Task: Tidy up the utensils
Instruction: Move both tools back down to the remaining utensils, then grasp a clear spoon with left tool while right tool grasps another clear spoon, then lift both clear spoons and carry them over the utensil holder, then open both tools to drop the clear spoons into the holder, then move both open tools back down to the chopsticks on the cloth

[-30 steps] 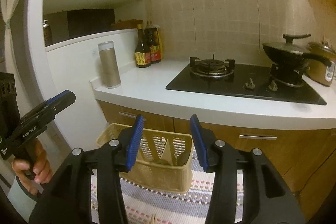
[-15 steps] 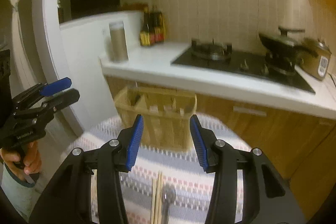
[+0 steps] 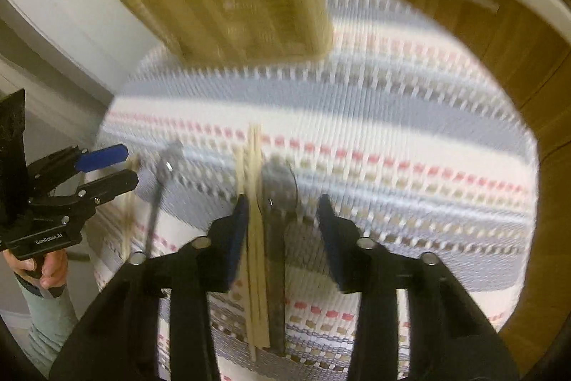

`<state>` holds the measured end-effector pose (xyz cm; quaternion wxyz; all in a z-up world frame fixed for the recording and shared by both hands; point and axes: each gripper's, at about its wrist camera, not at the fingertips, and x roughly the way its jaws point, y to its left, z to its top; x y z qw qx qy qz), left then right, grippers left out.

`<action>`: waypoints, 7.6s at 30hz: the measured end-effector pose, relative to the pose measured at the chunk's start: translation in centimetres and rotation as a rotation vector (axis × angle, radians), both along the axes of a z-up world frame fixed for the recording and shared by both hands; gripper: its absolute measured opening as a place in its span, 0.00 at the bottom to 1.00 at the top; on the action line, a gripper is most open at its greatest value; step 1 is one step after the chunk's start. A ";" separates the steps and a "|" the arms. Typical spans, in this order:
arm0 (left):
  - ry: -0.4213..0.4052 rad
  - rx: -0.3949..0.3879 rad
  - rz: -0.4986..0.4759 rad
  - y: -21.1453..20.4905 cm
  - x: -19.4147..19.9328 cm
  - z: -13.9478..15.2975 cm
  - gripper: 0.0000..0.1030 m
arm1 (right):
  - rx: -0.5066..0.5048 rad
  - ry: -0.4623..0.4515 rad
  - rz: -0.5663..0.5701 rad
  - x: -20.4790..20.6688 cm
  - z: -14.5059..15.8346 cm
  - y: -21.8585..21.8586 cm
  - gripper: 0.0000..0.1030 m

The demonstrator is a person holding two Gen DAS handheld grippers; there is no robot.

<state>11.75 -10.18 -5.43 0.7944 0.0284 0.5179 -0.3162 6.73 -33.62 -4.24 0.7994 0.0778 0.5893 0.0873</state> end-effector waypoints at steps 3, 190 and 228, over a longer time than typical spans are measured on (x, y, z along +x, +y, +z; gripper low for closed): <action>0.030 0.023 -0.002 0.0 0.4 -1.4 0.46 | -0.027 0.017 0.020 0.0 -1.0 0.8 0.32; -0.483 -0.329 0.176 5.1 1.6 12.4 0.46 | 0.040 -0.524 0.015 1.2 10.9 0.8 0.42; -0.048 0.267 -0.045 4.0 -2.9 -2.6 0.30 | 0.014 -0.019 0.066 -2.0 -2.8 4.0 0.35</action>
